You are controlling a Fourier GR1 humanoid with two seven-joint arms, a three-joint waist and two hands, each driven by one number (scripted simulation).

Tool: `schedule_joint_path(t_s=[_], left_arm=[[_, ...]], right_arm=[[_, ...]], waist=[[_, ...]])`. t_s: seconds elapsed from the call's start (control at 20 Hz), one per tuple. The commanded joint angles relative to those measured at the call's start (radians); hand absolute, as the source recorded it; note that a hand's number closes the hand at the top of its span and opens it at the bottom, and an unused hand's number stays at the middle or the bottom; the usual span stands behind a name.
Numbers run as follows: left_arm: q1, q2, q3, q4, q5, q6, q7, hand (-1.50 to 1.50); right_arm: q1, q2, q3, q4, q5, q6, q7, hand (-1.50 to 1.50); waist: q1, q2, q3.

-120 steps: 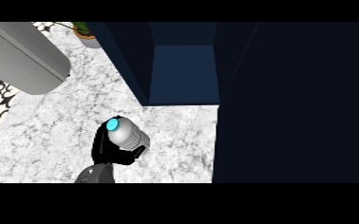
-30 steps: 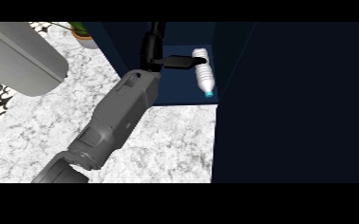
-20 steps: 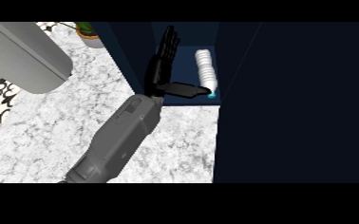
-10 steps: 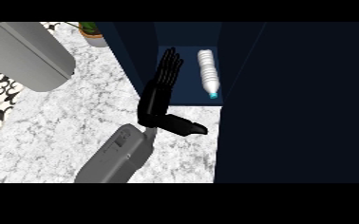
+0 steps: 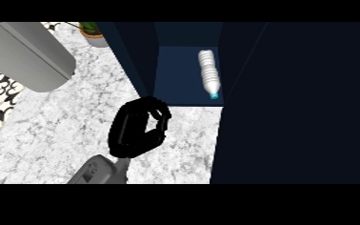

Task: Pick up the bottled water, place it into the cabinet and close the cabinet

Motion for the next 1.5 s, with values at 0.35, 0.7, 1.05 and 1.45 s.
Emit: schedule_joint_path(t_s=[0.35,0.7,1.05,1.45], left_arm=[[0.272,0.182,0.095,-0.25,0.064,-0.036,-0.007,-1.5],[0.384,0.289,0.222,-0.335,0.203,-0.133,0.017,-1.5],[0.427,0.341,0.28,-0.363,0.251,-0.192,0.021,-1.5],[0.499,0.414,0.349,-0.361,0.298,-0.299,0.007,-1.5]], right_arm=[[-0.01,-0.114,0.167,-0.194,0.207,0.055,0.048,1.5],[-0.096,-0.185,0.324,-0.167,0.234,0.098,0.1,1.5],[-0.241,-0.212,0.412,-0.176,0.24,0.091,0.194,1.5],[-0.259,-0.105,0.547,-0.105,0.089,0.0,0.214,1.5]], waist=[[-0.004,-0.006,-0.003],[0.019,-0.012,-0.007],[0.043,-0.01,-0.013],[0.068,0.008,-0.013]])
